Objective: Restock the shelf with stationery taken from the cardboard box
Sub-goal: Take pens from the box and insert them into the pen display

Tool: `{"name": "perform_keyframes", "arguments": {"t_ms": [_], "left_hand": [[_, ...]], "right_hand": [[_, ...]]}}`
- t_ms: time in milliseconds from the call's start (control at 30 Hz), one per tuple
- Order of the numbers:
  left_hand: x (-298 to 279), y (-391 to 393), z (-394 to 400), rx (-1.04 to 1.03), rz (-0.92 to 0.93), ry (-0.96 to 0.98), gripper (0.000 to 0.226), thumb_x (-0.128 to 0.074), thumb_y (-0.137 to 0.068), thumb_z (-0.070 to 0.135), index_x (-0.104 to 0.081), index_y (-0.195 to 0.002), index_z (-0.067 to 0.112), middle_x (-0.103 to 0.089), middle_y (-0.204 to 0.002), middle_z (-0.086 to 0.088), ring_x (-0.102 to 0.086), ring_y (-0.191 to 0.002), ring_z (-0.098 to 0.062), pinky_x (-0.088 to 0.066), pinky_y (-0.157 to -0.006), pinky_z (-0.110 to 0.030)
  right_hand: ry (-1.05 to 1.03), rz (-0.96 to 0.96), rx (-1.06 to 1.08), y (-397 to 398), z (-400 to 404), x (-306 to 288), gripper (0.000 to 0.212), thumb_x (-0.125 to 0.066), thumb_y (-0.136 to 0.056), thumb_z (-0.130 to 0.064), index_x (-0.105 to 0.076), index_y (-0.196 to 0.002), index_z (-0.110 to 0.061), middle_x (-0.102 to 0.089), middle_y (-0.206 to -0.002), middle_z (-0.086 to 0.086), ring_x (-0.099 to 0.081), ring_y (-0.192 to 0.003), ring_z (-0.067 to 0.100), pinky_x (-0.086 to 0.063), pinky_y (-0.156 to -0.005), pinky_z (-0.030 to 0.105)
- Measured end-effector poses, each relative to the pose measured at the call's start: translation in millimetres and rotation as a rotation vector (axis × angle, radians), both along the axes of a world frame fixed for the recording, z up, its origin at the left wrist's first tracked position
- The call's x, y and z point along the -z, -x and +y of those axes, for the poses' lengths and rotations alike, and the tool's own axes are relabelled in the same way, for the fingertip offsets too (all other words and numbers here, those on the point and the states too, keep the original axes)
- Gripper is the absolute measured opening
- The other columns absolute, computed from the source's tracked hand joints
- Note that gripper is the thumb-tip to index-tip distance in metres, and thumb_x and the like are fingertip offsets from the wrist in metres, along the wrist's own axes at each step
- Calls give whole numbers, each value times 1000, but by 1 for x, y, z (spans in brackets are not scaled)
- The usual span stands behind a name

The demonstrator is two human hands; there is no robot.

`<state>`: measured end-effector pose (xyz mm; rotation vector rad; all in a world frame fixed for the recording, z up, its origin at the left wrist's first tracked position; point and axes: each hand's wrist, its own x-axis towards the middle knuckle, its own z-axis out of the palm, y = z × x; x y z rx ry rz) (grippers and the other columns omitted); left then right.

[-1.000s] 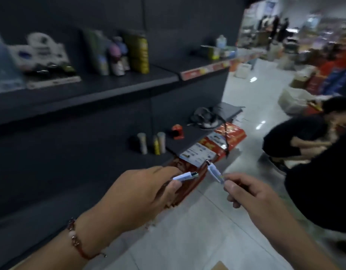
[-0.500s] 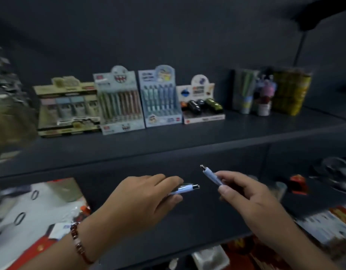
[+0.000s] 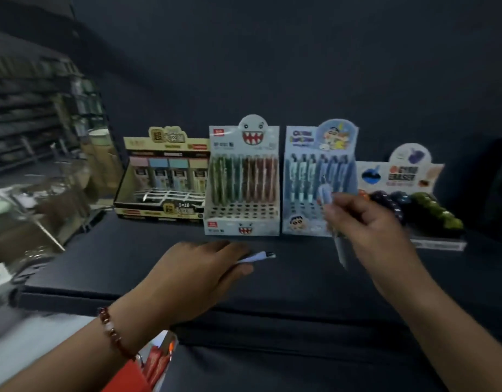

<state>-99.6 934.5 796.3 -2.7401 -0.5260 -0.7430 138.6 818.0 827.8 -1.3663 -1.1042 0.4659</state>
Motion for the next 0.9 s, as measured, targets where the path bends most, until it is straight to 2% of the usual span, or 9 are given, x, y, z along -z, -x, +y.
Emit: {"name": "perform_keyframes", "arguments": {"t_ms": [67, 167, 233, 333, 467, 533, 633, 767, 900], "left_hand": [[-2, -8, 14, 4, -19, 22, 42, -30, -101, 51, -61, -119, 29, -71, -93, 6, -65, -66, -20, -47, -45, -29], [-3, -33, 32, 69, -40, 43, 43, -25, -103, 52, -56, -123, 29, -70, -94, 5, -65, -68, -19, -50, -49, -33], [-5, -58, 43, 117, -25, 15, 41, -25, -104, 51, -55, -124, 31, -69, -90, 7, -62, -61, -17, -48, -47, -30], [-7, -99, 61, 224, -31, -10, 43, -28, -102, 50, -61, -121, 29, -70, -89, 6, -60, -55, -16, -43, -43, -24], [6, -131, 80, 311, 7, -11, 49, -25, -102, 52, -63, -120, 26, -71, -90, 3, -63, -62, -18, -47, -45, -27], [13, -130, 83, 330, -8, 9, 50, -25, -101, 52, -64, -118, 26, -70, -90, 3, -63, -61, -18, -43, -46, -26], [13, -123, 85, 356, -56, 78, 49, -28, -101, 51, -65, -118, 24, -72, -95, 4, -64, -65, -15, -45, -50, -25], [7, -120, 89, 315, -114, 179, 49, -25, -101, 53, -61, -121, 26, -69, -91, 7, -59, -62, -12, -42, -48, -25], [6, -116, 93, 295, -122, 248, 48, -24, -100, 56, -57, -123, 30, -68, -92, 8, -61, -68, -14, -49, -54, -32]], "right_hand": [[-20, -17, 3, -20, 29, -9, 12, -64, -89, -36, -68, -100, -40, -70, -95, -11, -67, -90, 5, -51, -84, 29], [-45, -48, 72, -47, 59, -17, 13, -64, -93, -29, -64, -95, -42, -68, -100, -9, -66, -92, 2, -53, -91, 32], [-68, -66, 152, -63, 73, -20, 12, -65, -93, -29, -66, -102, -38, -69, -102, -11, -66, -93, 1, -54, -92, 33], [-88, -80, 293, -82, 90, -16, 28, -64, -93, -31, -65, -121, -24, -69, -109, -4, -66, -98, 9, -55, -89, 36], [-101, -143, 387, -91, 110, 0, 18, -62, -96, -27, -65, -113, -27, -70, -104, -3, -67, -93, 13, -56, -86, 42], [-94, -168, 409, -90, 117, 10, 23, -61, -97, -27, -64, -120, -25, -69, -105, -2, -67, -96, 14, -56, -87, 41], [-30, -231, 430, -90, 124, 21, 37, -59, -97, -32, -58, -131, -18, -66, -114, 4, -64, -102, 20, -53, -92, 40], [-3, -313, 460, -87, 131, 22, 38, -58, -98, -32, -59, -131, -14, -67, -110, 4, -64, -98, 18, -52, -93, 37], [20, -385, 524, -89, 132, 17, 37, -58, -98, -30, -60, -131, -12, -68, -107, 0, -65, -95, 13, -53, -90, 31]]}}
